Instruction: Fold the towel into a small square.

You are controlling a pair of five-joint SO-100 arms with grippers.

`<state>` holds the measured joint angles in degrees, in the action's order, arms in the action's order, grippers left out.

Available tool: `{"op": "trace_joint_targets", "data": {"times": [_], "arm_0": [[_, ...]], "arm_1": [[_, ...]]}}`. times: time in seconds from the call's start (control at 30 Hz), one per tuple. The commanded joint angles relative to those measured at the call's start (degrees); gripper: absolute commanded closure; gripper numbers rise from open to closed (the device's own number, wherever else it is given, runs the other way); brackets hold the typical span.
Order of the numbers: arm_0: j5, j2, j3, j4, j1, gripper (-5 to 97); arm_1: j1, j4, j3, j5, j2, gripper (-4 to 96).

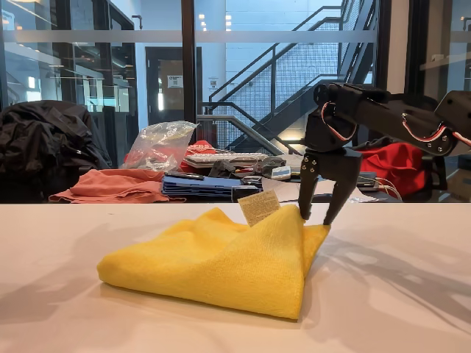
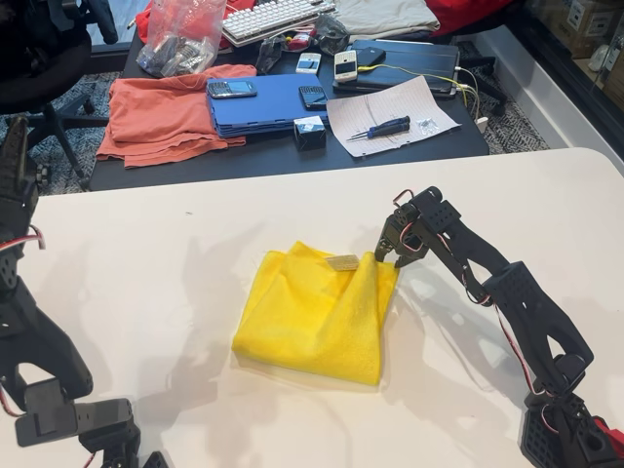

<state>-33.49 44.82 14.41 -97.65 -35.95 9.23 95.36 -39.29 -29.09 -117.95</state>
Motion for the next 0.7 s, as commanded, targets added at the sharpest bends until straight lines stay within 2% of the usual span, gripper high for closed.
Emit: {"op": "trace_joint_targets", "data": {"times": [0.0, 0.27, 0.43, 0.6, 0.67], "arm_0": [[0.6, 3.4, -2.5, -0.3, 1.4, 80], [7.3, 1.4, -3.6, -0.2, 4.2, 80], [7.9, 2.0, -4.3, 2.6, -2.3, 80], [7.8, 0.4, -3.8, 5.0, -4.5, 80], [8.6, 0.2, -4.2, 5.7, -2.4, 80]], "arm_1": [[0.0, -0.3, 0.2, 0.1, 0.0, -4.3], [0.0, -0.4, 0.2, 0.2, 0.0, -4.3], [0.0, -0.4, 0.1, 0.2, 0.1, -4.3], [0.0, -0.4, 0.1, 0.1, 0.1, -4.3], [0.0, -0.1, 0.1, 0.1, -0.1, -4.3]]}}
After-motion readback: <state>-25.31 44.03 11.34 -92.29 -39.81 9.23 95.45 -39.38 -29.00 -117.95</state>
